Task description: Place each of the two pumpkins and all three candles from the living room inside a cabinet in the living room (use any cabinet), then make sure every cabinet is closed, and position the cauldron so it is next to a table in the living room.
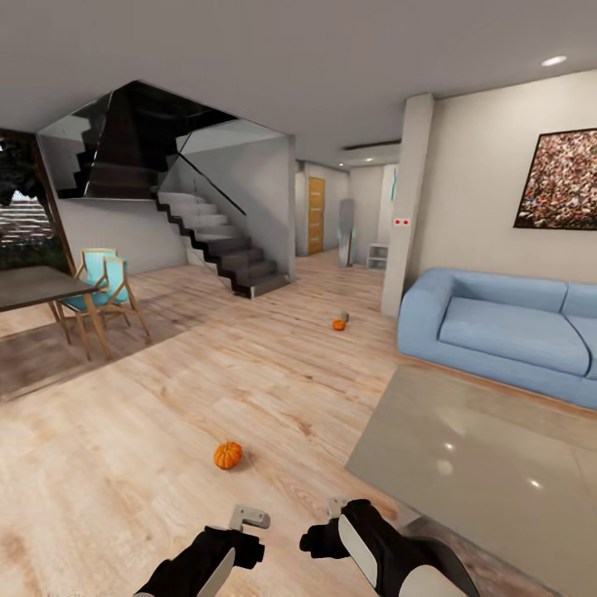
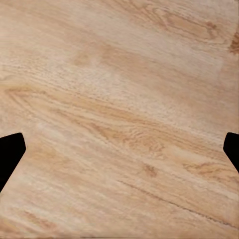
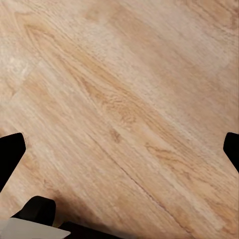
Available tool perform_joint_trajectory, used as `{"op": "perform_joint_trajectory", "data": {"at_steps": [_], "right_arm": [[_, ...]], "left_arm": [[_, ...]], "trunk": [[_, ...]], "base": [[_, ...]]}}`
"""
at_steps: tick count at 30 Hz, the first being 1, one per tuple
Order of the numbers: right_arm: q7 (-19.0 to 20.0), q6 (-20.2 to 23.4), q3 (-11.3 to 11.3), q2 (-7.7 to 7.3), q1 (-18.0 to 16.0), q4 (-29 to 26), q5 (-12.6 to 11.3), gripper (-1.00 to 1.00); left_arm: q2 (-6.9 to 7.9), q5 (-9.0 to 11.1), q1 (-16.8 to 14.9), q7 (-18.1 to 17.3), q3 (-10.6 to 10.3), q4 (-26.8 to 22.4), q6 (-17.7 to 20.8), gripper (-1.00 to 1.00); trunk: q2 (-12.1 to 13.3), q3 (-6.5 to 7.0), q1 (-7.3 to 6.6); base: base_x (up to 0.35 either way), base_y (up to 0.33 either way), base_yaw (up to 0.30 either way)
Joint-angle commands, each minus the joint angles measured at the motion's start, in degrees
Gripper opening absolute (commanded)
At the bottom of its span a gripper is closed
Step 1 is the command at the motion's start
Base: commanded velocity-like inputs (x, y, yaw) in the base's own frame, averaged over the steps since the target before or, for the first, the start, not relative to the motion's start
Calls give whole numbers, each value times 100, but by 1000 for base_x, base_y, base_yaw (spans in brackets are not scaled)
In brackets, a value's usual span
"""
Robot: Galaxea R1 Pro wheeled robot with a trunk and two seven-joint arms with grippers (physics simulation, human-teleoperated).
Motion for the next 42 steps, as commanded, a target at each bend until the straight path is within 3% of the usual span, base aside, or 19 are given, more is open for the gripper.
{"op": "perform_joint_trajectory", "data": {"at_steps": [1, 5, 17, 33, 42], "right_arm": [[-41, 21, 12, 0, -3, -7, -45, 100], [-40, 21, 12, 0, -3, -7, -45, 100], [-39, 21, 12, 0, -3, -7, -45, 100], [-39, 21, 12, 0, -3, 0, -45, 100], [-37, 21, 12, 0, -3, 2, -45, 100]], "left_arm": [[4, 60, -3, 50, -42, -8, 22, 100], [3, 60, 0, 50, -42, -8, 20, 100], [2, 60, 1, 48, -42, -16, 11, 100], [2, 60, 5, 49, -42, -16, 0, 100], [2, 58, 5, 42, -42, -17, -20, 100]], "trunk": [[38, 7, -23], [199, 61, -111], [199, 6, -111], [199, -67, -111], [199, -108, -111]], "base": [[0, 0, 243], [0, 0, 243], [-19, 5, 243], [-234, 135, 243], [-42, 18, 243]]}}
